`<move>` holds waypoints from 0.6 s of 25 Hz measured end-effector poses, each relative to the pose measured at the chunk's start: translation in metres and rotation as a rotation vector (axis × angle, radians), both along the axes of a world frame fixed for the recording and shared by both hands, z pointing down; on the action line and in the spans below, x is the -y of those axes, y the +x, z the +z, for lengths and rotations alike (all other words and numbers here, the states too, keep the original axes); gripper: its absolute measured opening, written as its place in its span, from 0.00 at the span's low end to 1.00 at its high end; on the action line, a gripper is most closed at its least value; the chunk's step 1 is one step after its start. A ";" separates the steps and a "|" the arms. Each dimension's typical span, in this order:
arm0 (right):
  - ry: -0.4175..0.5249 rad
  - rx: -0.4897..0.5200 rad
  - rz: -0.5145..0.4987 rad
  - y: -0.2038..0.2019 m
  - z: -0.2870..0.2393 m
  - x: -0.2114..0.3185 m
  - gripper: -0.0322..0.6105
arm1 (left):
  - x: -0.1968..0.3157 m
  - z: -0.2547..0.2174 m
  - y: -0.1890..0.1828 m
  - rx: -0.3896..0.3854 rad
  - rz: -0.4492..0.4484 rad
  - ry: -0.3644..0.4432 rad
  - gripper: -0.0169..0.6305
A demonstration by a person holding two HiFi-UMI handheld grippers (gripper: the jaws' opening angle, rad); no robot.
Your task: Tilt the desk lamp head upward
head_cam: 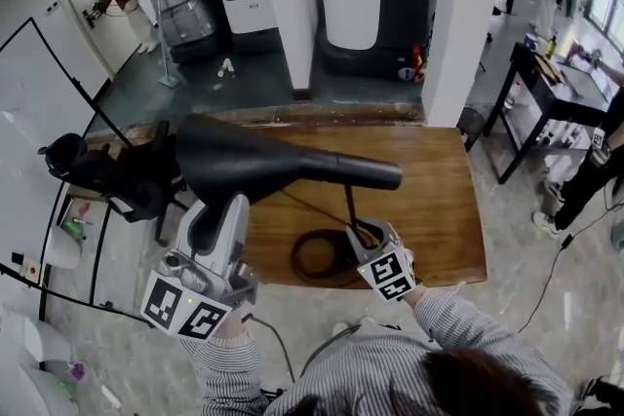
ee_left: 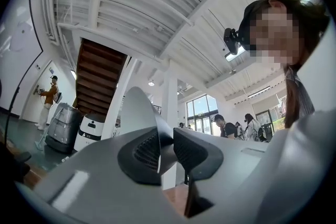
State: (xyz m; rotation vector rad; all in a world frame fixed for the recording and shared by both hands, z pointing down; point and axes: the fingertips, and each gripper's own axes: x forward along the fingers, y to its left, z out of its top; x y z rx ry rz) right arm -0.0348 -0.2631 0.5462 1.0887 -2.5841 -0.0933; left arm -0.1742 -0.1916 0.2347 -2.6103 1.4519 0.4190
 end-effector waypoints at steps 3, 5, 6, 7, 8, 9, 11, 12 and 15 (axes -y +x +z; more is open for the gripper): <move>0.003 -0.002 0.001 -0.001 0.000 -0.002 0.12 | 0.000 -0.011 0.004 0.000 0.012 0.017 0.12; 0.004 -0.003 0.002 -0.002 0.000 -0.003 0.12 | 0.000 -0.019 0.006 0.005 0.018 0.030 0.12; 0.003 -0.002 0.005 -0.001 0.000 -0.003 0.12 | 0.001 -0.022 0.008 0.013 0.020 0.034 0.12; 0.002 0.000 0.010 -0.001 0.000 -0.003 0.12 | 0.001 -0.024 0.009 0.022 0.021 0.036 0.12; 0.001 0.001 0.015 -0.001 0.001 -0.003 0.12 | 0.002 -0.026 0.011 0.030 0.024 0.037 0.12; 0.000 0.002 0.018 0.000 0.001 -0.003 0.12 | 0.003 -0.028 0.014 0.037 0.027 0.039 0.12; -0.003 0.006 0.025 0.001 0.001 -0.002 0.12 | 0.004 -0.032 0.019 0.054 0.030 0.044 0.12; -0.005 0.010 0.028 0.002 0.000 -0.002 0.12 | 0.005 -0.034 0.021 0.062 0.030 0.048 0.12; -0.007 0.017 0.044 0.003 0.000 -0.001 0.12 | 0.006 -0.039 0.025 0.082 0.032 0.056 0.12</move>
